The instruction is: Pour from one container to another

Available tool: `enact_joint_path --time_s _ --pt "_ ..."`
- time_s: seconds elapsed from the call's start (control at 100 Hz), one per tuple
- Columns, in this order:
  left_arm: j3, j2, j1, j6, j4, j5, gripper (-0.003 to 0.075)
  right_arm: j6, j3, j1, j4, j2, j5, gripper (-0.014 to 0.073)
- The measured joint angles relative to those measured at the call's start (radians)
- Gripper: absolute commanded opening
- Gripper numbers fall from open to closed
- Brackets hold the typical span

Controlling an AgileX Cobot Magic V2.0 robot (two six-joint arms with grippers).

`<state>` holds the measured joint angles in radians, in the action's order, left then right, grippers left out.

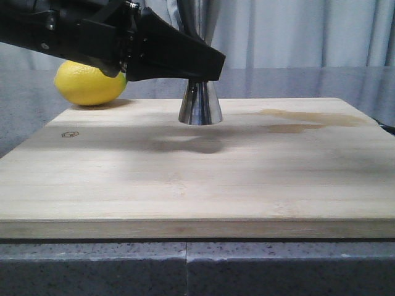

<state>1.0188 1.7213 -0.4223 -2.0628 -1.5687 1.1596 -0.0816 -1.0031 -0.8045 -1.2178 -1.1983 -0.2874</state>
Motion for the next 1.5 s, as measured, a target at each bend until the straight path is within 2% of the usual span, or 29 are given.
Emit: enact_joint_path --time_s 1.5 --pt "0.0 0.0 0.0 0.0 0.0 0.0 -0.0013 -0.01 0.0 0.0 -0.079 0.0 -0.006 0.0164"
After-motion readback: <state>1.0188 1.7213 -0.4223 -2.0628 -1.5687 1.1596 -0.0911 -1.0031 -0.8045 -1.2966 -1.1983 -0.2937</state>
